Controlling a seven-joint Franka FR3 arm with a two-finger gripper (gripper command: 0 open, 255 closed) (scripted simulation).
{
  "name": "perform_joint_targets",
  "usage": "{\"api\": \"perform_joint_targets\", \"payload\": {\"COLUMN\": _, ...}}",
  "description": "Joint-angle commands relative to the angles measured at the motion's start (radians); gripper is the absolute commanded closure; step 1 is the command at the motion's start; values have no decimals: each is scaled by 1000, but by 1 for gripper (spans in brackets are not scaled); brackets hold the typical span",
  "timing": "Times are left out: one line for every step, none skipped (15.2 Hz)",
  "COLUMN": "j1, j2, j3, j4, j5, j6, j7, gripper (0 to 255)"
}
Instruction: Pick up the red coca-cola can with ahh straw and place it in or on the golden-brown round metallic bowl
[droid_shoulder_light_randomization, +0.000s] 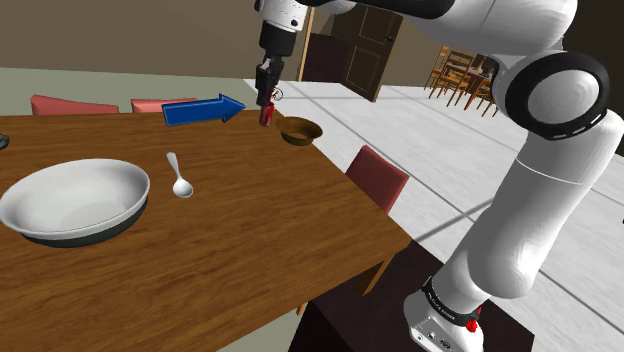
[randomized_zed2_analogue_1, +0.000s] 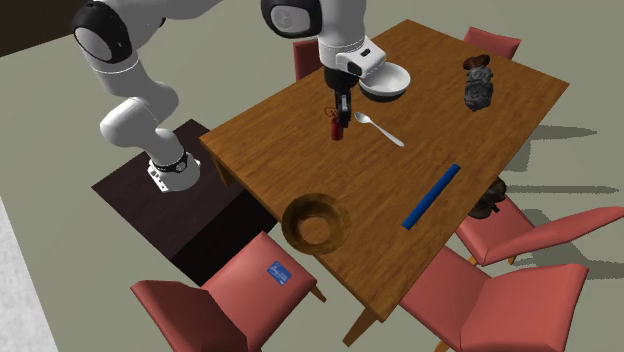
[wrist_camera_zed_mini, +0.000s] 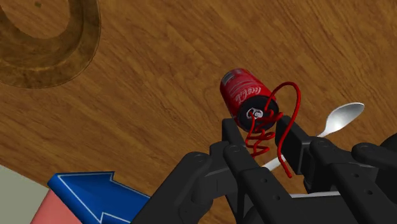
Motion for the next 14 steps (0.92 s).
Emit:
{"api": "perform_joint_targets", "payload": {"j1": -25, "j2": -5, "j3": -17, "j4": -1, "j5": 8, "j6": -6, "j7": -44, "gripper": 255}}
{"api": "perform_joint_targets", "payload": {"j1": -39, "j2": -3, "j3": -26, "j4": 3, "j5": 11, "j6": -10, "j7": -66, "gripper": 255}}
{"api": "perform_joint_targets", "payload": {"j1": -51, "j2": 0, "j3": -35, "j4": 9, "j5": 13, "j6": -14, "j7": -89, "gripper": 255}}
{"api": "perform_joint_targets", "payload": {"j1": -64, "j2": 5, "j3": -45, "j4": 17, "j5": 16, "j6": -18, "j7": -111, "gripper": 255}}
{"api": "perform_joint_targets", "payload": {"j1": -77, "j2": 10, "j3": -54, "j4": 26, "j5": 18, "j6": -23, "j7": -133, "gripper": 255}}
{"api": "perform_joint_targets", "payload": {"j1": -90, "j2": 17, "j3": -63, "j4": 37, "j5": 21, "j6": -29, "j7": -155, "gripper": 255}}
{"api": "perform_joint_targets", "payload": {"j1": -103, "j2": 25, "j3": -71, "j4": 49, "j5": 23, "j6": -34, "j7": -176, "gripper": 255}}
{"api": "perform_joint_targets", "payload": {"j1": -116, "j2": 34, "j3": -80, "j4": 63, "j5": 25, "j6": -41, "j7": -197, "gripper": 255}}
{"api": "perform_joint_targets", "payload": {"j1": -129, "j2": 44, "j3": -89, "j4": 78, "j5": 27, "j6": -48, "j7": -219, "gripper": 255}}
{"api": "perform_joint_targets", "payload": {"j1": -141, "j2": 55, "j3": -97, "j4": 95, "j5": 29, "j6": -55, "j7": -239, "gripper": 255}}
{"api": "perform_joint_targets", "payload": {"j1": -154, "j2": 68, "j3": -105, "j4": 114, "j5": 31, "j6": -63, "j7": -260, "gripper": 255}}
{"api": "perform_joint_targets", "payload": {"j1": -167, "j2": 81, "j3": -113, "j4": 134, "j5": 33, "j6": -72, "j7": -280, "gripper": 255}}
{"api": "perform_joint_targets", "payload": {"j1": -179, "j2": 96, "j3": -121, "j4": 157, "j5": 34, "j6": -81, "j7": -301, "gripper": 255}}
{"api": "perform_joint_targets", "payload": {"j1": -192, "j2": 113, "j3": -128, "j4": 182, "j5": 36, "j6": -91, "j7": -320, "gripper": 255}}
